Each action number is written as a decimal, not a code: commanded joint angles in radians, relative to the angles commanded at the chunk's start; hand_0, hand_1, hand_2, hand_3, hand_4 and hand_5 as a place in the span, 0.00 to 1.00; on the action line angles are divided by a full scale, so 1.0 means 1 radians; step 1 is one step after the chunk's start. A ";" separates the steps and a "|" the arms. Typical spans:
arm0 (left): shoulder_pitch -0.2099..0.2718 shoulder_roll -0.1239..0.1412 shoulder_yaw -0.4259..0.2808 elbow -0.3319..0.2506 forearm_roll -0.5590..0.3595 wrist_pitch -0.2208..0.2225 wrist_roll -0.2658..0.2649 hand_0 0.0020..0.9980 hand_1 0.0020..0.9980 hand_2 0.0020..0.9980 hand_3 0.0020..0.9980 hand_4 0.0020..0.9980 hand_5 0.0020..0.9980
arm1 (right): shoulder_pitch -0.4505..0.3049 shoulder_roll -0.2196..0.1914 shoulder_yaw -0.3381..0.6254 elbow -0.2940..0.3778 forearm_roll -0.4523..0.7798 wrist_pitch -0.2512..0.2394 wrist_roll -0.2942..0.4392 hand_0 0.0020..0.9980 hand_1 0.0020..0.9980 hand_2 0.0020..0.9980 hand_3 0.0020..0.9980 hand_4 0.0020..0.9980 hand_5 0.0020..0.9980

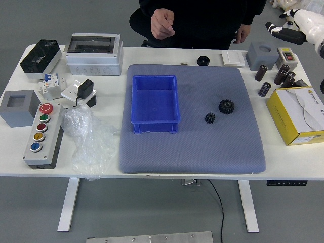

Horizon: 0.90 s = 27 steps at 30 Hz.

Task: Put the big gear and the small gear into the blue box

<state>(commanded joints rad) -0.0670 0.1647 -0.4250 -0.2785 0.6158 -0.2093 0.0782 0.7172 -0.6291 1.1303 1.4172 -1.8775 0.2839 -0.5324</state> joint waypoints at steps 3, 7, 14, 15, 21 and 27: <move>-0.001 0.001 -0.003 0.000 0.003 0.000 0.000 0.87 0.84 0.83 0.79 0.61 0.37 | -0.001 -0.004 0.001 0.002 0.000 0.000 -0.001 0.98 0.92 0.96 0.90 0.66 1.00; -0.001 0.001 -0.003 0.000 0.003 0.000 -0.001 0.87 0.84 0.83 0.79 0.61 0.37 | -0.002 -0.007 0.001 0.004 0.001 0.000 -0.001 0.98 0.91 0.95 0.89 0.66 1.00; -0.001 -0.001 -0.003 0.000 0.003 0.000 0.000 0.87 0.84 0.83 0.79 0.61 0.37 | -0.005 -0.007 -0.002 0.007 0.002 0.001 -0.002 0.98 0.91 0.95 0.89 0.66 1.00; -0.001 -0.001 -0.002 0.000 0.003 0.000 0.000 0.87 0.84 0.83 0.79 0.61 0.37 | -0.006 -0.007 -0.002 0.007 0.002 0.001 -0.002 0.98 0.91 0.95 0.89 0.66 1.00; 0.000 0.000 0.000 0.000 0.002 0.000 0.000 0.87 0.84 0.83 0.79 0.61 0.37 | -0.010 -0.007 -0.005 0.009 0.003 0.000 -0.003 0.98 0.91 0.95 0.89 0.66 1.00; 0.001 0.002 0.001 -0.001 0.002 0.000 0.000 0.87 0.84 0.83 0.79 0.61 0.37 | -0.012 -0.007 -0.006 0.009 0.002 -0.001 -0.003 0.98 0.91 0.95 0.89 0.65 1.00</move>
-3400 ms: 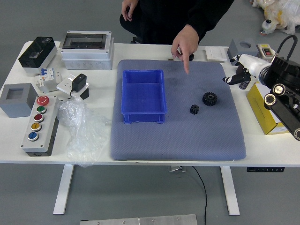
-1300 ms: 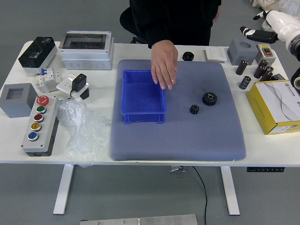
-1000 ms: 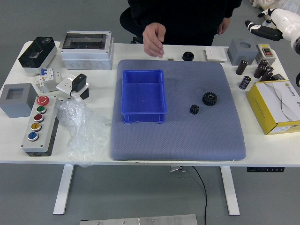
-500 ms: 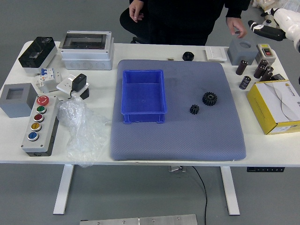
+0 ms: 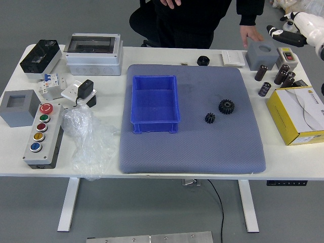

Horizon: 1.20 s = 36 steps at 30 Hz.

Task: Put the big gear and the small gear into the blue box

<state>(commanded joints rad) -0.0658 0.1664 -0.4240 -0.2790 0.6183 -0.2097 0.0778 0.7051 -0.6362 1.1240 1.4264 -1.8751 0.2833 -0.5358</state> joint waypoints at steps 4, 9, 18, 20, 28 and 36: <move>0.000 0.001 0.001 0.000 0.000 0.000 0.000 0.87 0.84 0.83 0.79 0.61 0.37 | -0.001 -0.001 0.000 0.000 0.000 0.001 -0.001 0.98 0.91 0.95 0.89 0.65 1.00; -0.001 0.001 0.004 0.000 -0.001 0.000 0.000 0.87 0.84 0.83 0.79 0.61 0.37 | -0.002 -0.001 0.000 0.000 -0.001 0.001 -0.002 0.98 0.91 0.94 0.89 0.66 1.00; -0.001 0.001 0.004 0.000 -0.001 0.000 0.000 0.87 0.84 0.83 0.79 0.61 0.37 | -0.006 -0.003 0.001 0.002 -0.001 0.002 -0.004 0.98 0.91 0.94 0.88 0.65 1.00; -0.001 0.001 0.004 0.000 -0.001 0.000 0.000 0.87 0.84 0.83 0.79 0.61 0.37 | -0.007 -0.004 0.002 0.004 -0.002 0.001 -0.004 0.98 0.91 0.94 0.88 0.65 1.00; 0.000 0.002 0.002 0.000 0.001 0.000 0.000 0.87 0.84 0.83 0.79 0.61 0.37 | -0.015 -0.009 0.005 0.012 -0.004 -0.002 -0.002 0.98 0.90 0.94 0.88 0.65 1.00; 0.001 0.001 -0.001 0.000 0.003 0.000 0.000 0.87 0.84 0.83 0.79 0.61 0.37 | -0.026 -0.018 0.014 0.023 -0.008 -0.003 -0.004 0.98 0.90 0.94 0.88 0.65 1.00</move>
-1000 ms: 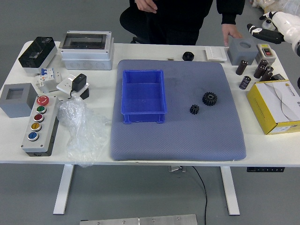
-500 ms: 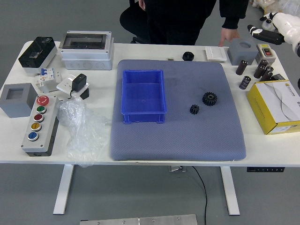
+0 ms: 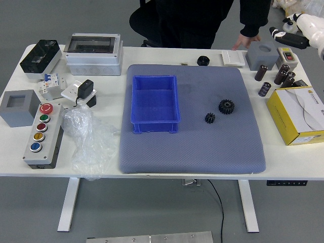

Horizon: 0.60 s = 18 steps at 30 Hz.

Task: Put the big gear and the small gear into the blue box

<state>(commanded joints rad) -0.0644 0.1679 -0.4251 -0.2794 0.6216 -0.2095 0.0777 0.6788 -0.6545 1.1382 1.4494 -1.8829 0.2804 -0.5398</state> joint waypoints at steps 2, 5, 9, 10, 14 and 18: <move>-0.001 -0.001 0.000 0.000 0.001 0.000 0.000 0.87 0.84 0.83 0.79 0.61 0.37 | 0.000 -0.004 0.005 0.006 -0.003 0.001 -0.001 0.98 0.90 0.94 0.88 0.65 1.00; -0.004 -0.001 0.000 -0.001 0.002 0.000 0.000 0.87 0.84 0.83 0.79 0.60 0.37 | 0.002 -0.007 0.009 0.012 -0.006 0.002 -0.002 0.98 0.90 0.94 0.88 0.65 1.00; -0.005 0.002 -0.005 -0.001 0.004 0.000 0.000 0.87 0.84 0.83 0.79 0.60 0.37 | 0.000 -0.012 0.013 0.020 -0.009 0.004 -0.004 0.98 0.90 0.94 0.88 0.65 1.00; -0.005 0.003 -0.004 -0.001 0.003 0.000 0.000 0.87 0.84 0.83 0.79 0.60 0.37 | -0.001 -0.014 0.014 0.022 -0.010 0.004 -0.004 0.98 0.90 0.94 0.88 0.65 1.00; -0.006 0.003 -0.006 0.000 0.003 0.000 0.000 0.87 0.84 0.83 0.79 0.60 0.37 | -0.003 -0.016 0.018 0.024 -0.012 0.004 -0.005 0.98 0.90 0.94 0.88 0.65 1.00; -0.009 0.001 -0.008 -0.001 0.004 0.000 0.000 0.87 0.84 0.83 0.79 0.60 0.37 | -0.004 -0.015 0.018 0.023 -0.013 0.004 -0.005 0.98 0.90 0.94 0.87 0.65 1.00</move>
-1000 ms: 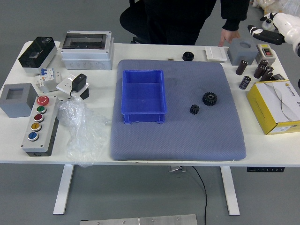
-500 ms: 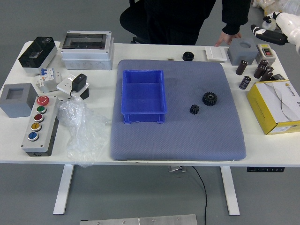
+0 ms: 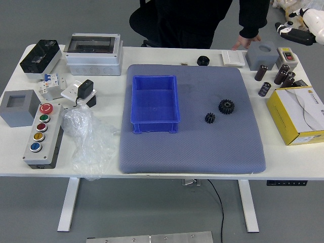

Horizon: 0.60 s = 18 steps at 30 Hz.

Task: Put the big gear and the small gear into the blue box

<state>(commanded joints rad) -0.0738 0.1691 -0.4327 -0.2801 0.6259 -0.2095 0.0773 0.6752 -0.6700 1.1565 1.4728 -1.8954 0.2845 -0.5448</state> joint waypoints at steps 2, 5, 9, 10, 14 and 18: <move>-0.002 0.000 -0.003 0.000 0.002 0.000 0.000 0.87 0.84 0.83 0.79 0.60 0.37 | 0.001 0.001 -0.001 0.000 0.000 0.001 0.000 0.98 0.90 0.94 0.87 0.65 1.00; -0.003 0.001 -0.003 0.000 0.002 0.000 0.000 0.87 0.84 0.83 0.79 0.60 0.37 | 0.004 0.003 -0.004 -0.003 0.000 0.001 0.000 0.98 0.90 0.93 0.87 0.64 1.00; -0.002 0.001 0.000 0.000 -0.001 0.000 0.000 0.87 0.84 0.83 0.79 0.60 0.37 | 0.012 0.009 -0.019 -0.014 0.008 0.001 0.000 0.97 0.89 0.93 0.87 0.64 1.00; -0.002 0.001 0.000 0.000 -0.001 0.000 0.000 0.87 0.84 0.83 0.79 0.60 0.37 | 0.015 0.011 -0.025 -0.018 0.011 0.001 0.000 0.97 0.89 0.93 0.87 0.64 1.00; -0.003 0.001 0.000 0.000 -0.001 0.000 0.000 0.87 0.84 0.83 0.79 0.60 0.37 | 0.034 0.027 -0.057 -0.050 0.030 0.003 -0.001 0.97 0.89 0.93 0.87 0.64 1.00; -0.003 0.000 0.003 0.001 -0.003 0.000 0.001 0.87 0.84 0.83 0.79 0.60 0.37 | 0.058 0.050 -0.089 -0.095 0.055 0.003 0.002 0.78 0.79 0.88 0.84 0.62 0.88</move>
<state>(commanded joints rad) -0.0765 0.1694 -0.4293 -0.2795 0.6226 -0.2095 0.0780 0.7333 -0.6201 1.0672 1.3777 -1.8399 0.2880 -0.5430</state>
